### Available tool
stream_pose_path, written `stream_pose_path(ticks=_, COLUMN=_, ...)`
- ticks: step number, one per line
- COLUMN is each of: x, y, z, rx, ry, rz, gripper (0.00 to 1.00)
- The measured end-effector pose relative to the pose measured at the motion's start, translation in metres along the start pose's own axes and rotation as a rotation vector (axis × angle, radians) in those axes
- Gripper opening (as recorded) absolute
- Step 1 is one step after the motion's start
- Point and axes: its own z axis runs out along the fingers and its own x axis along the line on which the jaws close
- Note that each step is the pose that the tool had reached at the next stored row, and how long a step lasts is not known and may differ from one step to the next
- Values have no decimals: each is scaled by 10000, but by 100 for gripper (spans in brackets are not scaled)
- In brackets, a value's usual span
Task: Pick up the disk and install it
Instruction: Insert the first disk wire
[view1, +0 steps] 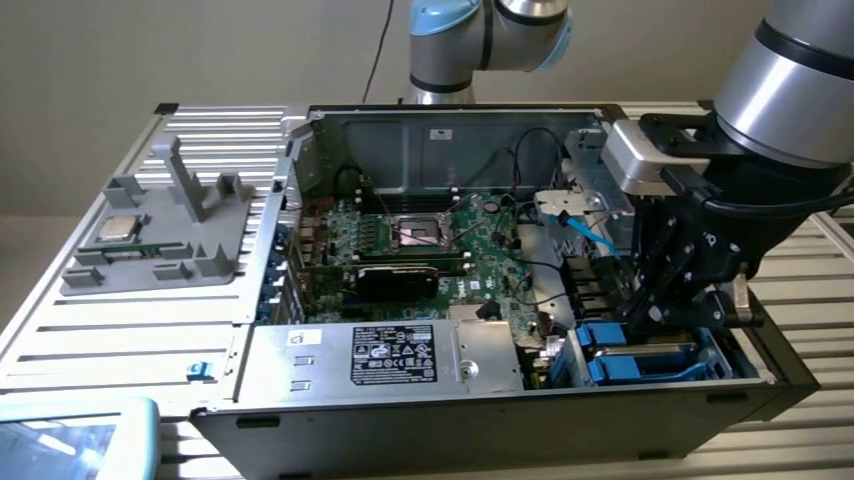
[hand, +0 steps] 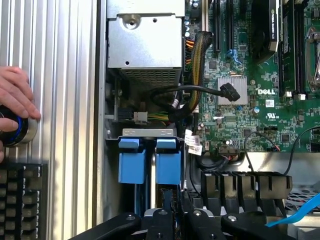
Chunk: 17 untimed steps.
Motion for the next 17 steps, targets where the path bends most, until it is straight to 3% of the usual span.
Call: stream_pose_path(ticks=17, x=7, y=-21, z=39, rx=-1, ry=-15, rz=0, gripper=16)
